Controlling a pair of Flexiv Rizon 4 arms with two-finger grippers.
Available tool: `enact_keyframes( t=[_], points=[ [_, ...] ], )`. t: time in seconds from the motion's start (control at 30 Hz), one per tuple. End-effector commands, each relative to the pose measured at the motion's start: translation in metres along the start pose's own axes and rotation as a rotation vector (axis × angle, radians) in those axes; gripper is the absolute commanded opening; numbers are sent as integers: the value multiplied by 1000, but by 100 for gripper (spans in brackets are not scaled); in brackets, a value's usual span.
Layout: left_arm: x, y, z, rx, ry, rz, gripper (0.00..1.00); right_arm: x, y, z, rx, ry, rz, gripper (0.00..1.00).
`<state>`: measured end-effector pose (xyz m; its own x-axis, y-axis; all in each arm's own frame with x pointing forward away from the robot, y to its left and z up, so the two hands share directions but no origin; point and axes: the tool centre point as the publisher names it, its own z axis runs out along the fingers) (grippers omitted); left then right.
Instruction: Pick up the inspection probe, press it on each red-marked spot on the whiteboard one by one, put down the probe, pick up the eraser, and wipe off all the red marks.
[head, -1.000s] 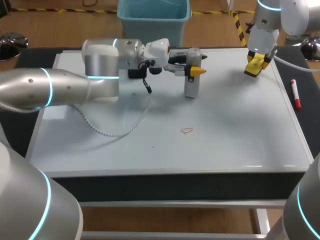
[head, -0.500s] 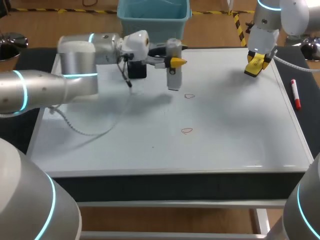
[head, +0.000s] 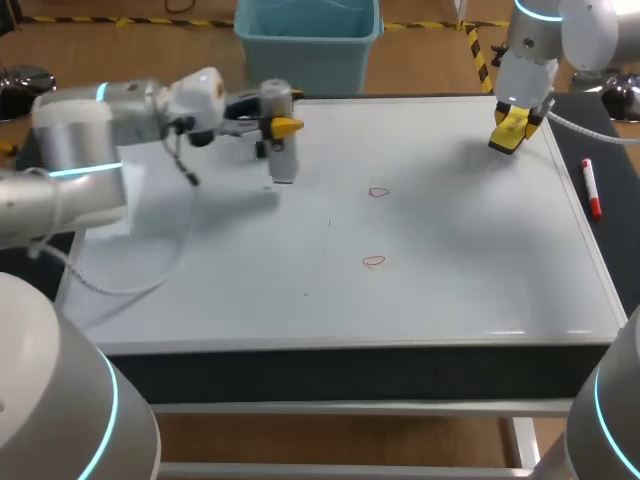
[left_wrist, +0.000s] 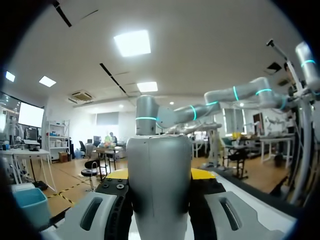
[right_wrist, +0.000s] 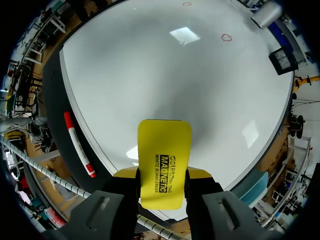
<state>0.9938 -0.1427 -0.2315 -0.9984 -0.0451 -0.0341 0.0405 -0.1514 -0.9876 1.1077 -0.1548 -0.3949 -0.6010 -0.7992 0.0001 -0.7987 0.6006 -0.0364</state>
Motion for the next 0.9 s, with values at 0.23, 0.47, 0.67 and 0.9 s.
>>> enact_keyframes(
  t=[0.23,0.47,0.67,0.9],
  points=[
    [7,-9,-97,-20,-209,10,0,0,-1,-1,-1,5,-2,0],
    [1,-12,-136,-50,-279,28,0,0,-1,-1,-1,5,-2,0],
    [-7,-14,-161,-62,-340,6,0,0,-1,-1,-1,5,-2,0],
    [-14,-17,-173,-82,-365,12,0,0,-1,-1,-1,5,-2,0]
  ],
)
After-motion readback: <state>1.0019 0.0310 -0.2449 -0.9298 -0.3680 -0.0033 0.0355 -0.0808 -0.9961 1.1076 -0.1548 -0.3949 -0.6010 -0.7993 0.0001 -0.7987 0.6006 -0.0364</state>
